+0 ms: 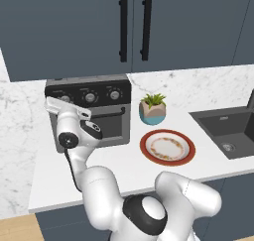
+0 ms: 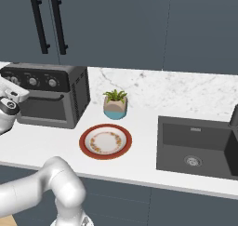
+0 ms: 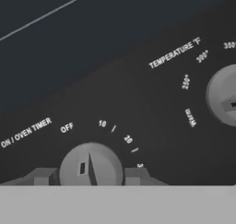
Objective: Pick up the kebab skewer and baguette bread, and place them inside the toaster oven. Close the toaster oven door and start by setting the timer.
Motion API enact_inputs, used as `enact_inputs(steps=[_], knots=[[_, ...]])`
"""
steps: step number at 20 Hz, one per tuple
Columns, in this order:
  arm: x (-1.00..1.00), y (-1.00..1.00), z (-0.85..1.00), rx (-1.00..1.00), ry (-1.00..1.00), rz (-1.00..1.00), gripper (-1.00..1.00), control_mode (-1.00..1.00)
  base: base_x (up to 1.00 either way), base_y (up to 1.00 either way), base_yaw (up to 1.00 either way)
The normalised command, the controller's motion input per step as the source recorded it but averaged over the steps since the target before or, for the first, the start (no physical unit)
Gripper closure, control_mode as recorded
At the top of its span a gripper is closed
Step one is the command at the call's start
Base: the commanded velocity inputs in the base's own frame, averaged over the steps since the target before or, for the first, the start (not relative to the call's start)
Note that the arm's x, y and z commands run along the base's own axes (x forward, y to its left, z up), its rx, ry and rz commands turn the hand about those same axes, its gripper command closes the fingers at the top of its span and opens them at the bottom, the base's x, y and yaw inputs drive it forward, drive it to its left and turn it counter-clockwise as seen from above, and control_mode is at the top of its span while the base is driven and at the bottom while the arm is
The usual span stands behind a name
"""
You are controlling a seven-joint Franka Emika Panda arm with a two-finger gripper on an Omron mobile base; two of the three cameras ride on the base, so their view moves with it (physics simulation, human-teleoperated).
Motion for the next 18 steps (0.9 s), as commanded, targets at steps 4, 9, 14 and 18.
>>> enact_inputs(steps=[4, 9, 14, 18], knots=[[-0.05, 0.0, 0.0, 0.29, 0.0, 0.0, 1.0, -1.0, 0.0, 0.0, 0.0], [-0.03, 0.0, 0.0, 0.31, 0.0, 0.0, 1.0, -1.0, 0.0, 0.0, 0.0], [-0.01, 0.0, 0.0, 0.32, 0.0, 0.0, 1.0, -1.0, 0.0, 0.0, 0.0], [-0.01, 0.0, 0.0, 0.36, -0.01, 0.0, 1.0, -1.0, 0.0, 0.0, 0.0]])
